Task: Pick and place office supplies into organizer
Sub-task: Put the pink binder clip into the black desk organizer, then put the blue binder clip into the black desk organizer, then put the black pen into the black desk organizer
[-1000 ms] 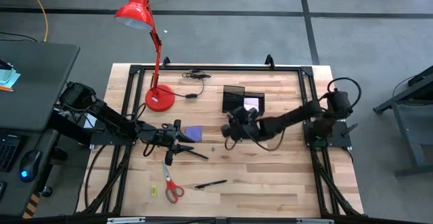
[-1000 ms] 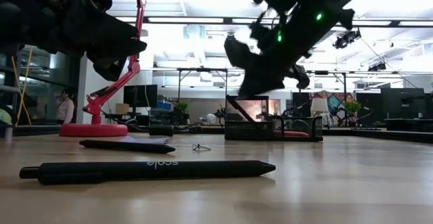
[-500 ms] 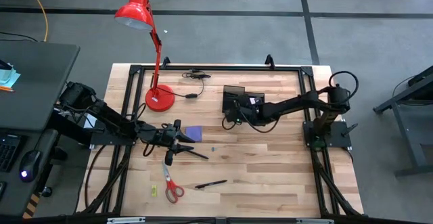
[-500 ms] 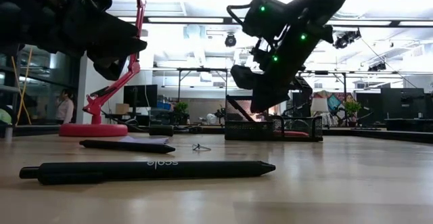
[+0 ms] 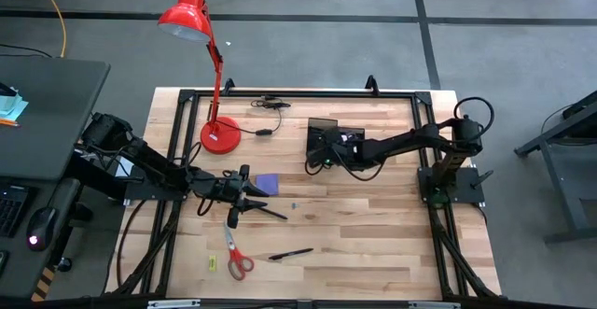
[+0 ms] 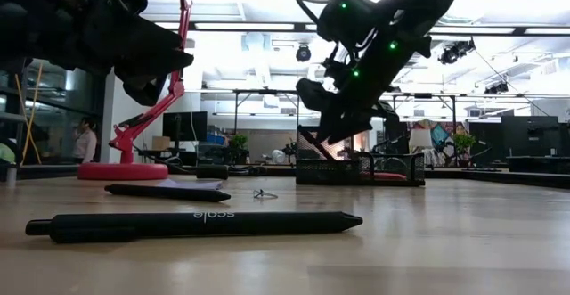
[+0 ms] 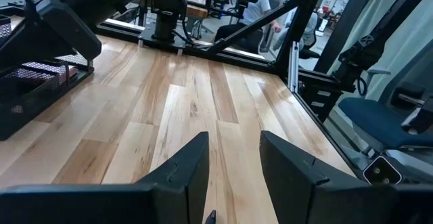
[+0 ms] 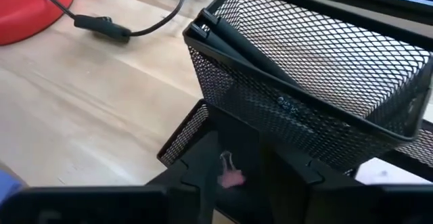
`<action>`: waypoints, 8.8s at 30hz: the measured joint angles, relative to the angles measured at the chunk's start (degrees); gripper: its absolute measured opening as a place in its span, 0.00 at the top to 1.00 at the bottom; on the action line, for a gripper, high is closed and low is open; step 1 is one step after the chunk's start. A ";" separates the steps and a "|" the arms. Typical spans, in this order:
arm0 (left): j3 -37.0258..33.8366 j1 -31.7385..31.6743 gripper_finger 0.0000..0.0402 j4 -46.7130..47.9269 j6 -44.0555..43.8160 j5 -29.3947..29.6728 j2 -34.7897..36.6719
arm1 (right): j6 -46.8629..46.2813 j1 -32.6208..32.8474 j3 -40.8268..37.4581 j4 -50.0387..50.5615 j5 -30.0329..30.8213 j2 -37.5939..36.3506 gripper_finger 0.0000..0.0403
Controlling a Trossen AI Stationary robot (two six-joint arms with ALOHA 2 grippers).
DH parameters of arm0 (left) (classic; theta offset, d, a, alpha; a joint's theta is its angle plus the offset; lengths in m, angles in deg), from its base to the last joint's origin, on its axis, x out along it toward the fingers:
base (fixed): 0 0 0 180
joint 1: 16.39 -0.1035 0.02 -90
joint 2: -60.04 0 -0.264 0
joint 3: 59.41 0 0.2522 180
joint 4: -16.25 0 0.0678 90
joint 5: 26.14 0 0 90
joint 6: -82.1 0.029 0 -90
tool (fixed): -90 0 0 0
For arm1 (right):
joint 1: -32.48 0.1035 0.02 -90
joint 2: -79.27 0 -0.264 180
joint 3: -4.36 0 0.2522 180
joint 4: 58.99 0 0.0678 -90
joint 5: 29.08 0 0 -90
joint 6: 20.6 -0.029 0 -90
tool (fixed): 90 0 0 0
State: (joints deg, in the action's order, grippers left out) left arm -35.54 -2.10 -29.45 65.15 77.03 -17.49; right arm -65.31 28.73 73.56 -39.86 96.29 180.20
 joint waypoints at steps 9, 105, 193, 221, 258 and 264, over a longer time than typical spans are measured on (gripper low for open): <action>0.00 0.00 0.71 0.02 0.01 0.00 0.00 | 4.14 0.96 0.00 -0.42 -0.65 0.00 0.62; 0.02 -0.02 0.71 0.92 0.08 0.82 0.00 | 32.30 16.52 0.21 -31.62 -23.76 20.02 0.51; 0.01 -0.02 0.71 0.81 -0.48 1.09 0.00 | 12.61 6.39 -0.07 -3.75 1.18 -0.40 0.88; 0.01 -0.01 0.71 0.87 -0.06 1.09 0.00 | 12.59 -0.62 -0.02 -0.04 1.39 0.33 0.75; 0.01 0.00 0.71 0.96 -0.07 1.51 0.00 | 34.43 40.20 -24.91 -66.57 -21.77 0.33 0.62; 0.02 0.00 0.71 1.02 -0.07 2.01 0.00 | 25.99 40.94 -26.18 -61.66 -7.25 0.36 0.62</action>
State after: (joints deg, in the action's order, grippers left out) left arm -35.52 -2.11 -28.43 65.08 79.04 -17.49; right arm -39.32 69.67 47.39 -101.51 89.04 180.56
